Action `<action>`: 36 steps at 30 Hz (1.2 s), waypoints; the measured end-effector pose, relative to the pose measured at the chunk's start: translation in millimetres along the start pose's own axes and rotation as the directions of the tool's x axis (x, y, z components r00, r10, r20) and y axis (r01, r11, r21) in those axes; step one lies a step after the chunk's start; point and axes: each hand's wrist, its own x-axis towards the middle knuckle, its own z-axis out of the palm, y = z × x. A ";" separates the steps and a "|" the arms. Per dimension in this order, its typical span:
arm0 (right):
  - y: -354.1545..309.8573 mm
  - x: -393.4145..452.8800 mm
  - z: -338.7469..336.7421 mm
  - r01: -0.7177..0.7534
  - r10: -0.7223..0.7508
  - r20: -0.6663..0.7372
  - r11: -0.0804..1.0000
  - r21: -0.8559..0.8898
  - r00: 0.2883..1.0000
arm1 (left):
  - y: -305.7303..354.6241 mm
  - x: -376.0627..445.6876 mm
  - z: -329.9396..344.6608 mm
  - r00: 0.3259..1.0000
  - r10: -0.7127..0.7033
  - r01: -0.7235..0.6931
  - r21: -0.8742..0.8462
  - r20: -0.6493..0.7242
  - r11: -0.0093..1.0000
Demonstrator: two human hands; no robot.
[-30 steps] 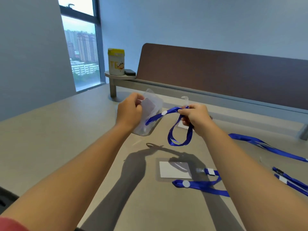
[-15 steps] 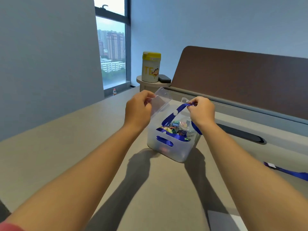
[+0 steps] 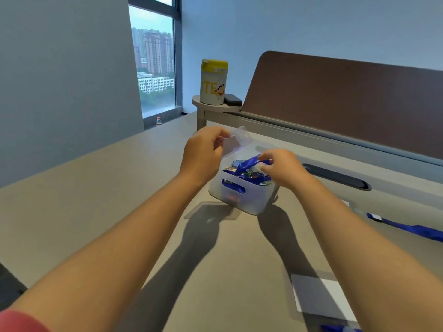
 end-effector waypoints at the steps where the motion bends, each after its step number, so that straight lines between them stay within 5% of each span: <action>1: 4.4 -9.5 -5.3 -0.003 0.003 -0.023 1.000 0.002 1.000 | 6.1 -4.7 0.9 1.000 0.015 -0.015 -0.008 0.010 1.000; 14: 113.8 -190.3 -63.1 -0.250 0.264 -0.180 0.963 0.095 0.947 | 116.8 -115.4 61.8 0.947 0.274 -0.240 -0.200 0.168 0.950; 25: 251.2 -266.8 -70.8 -0.586 0.591 -0.190 0.806 0.089 0.784 | 199.3 -168.6 166.8 0.854 0.408 -0.317 -0.300 0.322 0.900; 30: 292.8 -269.3 -54.8 -0.671 0.656 -0.189 0.741 -0.020 0.731 | 209.0 -174.7 198.0 0.839 0.426 -0.333 -0.302 0.338 0.893; 36: 311.5 -265.2 -44.6 -0.647 0.609 -0.221 0.732 -0.213 0.762 | 211.8 -175.6 212.8 0.842 0.409 -0.328 -0.269 0.352 0.906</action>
